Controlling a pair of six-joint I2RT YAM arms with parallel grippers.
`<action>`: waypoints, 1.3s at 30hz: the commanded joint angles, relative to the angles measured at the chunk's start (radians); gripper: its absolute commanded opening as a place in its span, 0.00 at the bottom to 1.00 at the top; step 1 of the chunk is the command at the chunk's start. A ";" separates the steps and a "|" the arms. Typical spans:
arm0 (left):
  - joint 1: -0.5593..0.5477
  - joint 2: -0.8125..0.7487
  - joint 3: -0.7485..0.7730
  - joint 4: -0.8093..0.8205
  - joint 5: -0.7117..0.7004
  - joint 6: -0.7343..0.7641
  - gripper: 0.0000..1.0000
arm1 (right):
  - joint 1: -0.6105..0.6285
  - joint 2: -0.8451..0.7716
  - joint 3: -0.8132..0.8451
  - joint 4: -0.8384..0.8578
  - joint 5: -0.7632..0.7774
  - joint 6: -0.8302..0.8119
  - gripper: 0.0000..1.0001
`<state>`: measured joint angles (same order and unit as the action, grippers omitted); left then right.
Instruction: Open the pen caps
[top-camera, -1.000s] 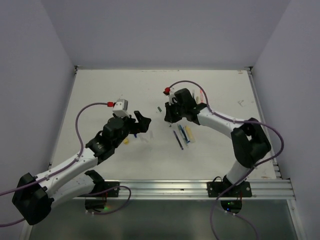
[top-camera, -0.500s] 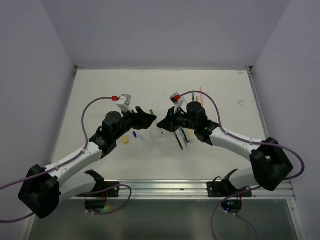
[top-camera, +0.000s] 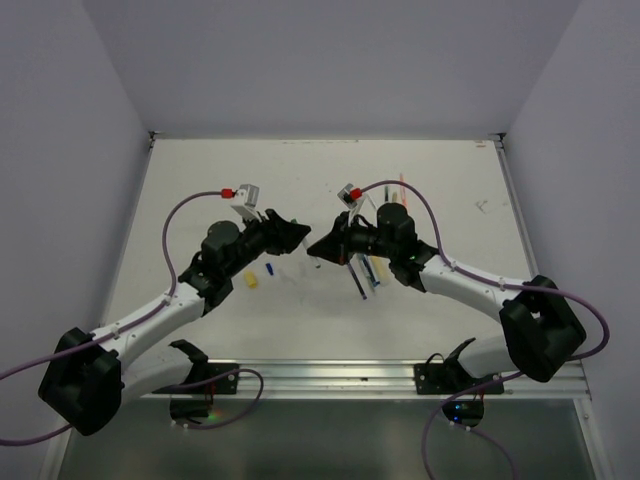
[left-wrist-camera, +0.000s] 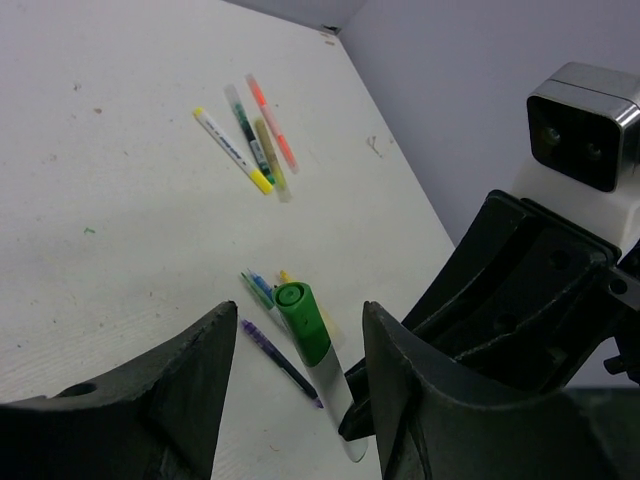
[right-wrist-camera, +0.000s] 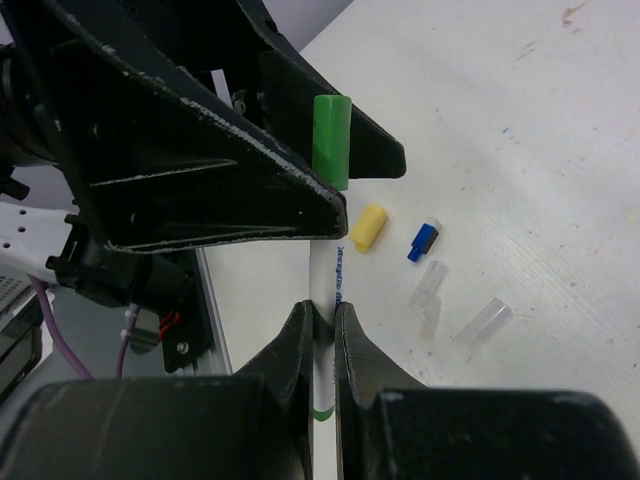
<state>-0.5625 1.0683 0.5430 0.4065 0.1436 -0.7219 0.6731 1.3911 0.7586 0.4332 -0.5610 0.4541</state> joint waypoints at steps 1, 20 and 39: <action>0.018 0.012 0.031 0.074 0.036 -0.019 0.56 | 0.000 -0.006 -0.010 0.065 -0.040 0.011 0.00; 0.044 0.010 0.009 0.124 0.090 -0.056 0.13 | 0.000 0.031 -0.015 0.098 -0.085 0.027 0.00; 0.042 -0.027 -0.052 0.242 0.113 -0.060 0.00 | 0.014 0.147 0.056 0.235 -0.178 0.110 0.58</action>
<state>-0.5240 1.0637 0.5053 0.5575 0.2367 -0.7841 0.6765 1.5238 0.7708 0.5678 -0.6914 0.5365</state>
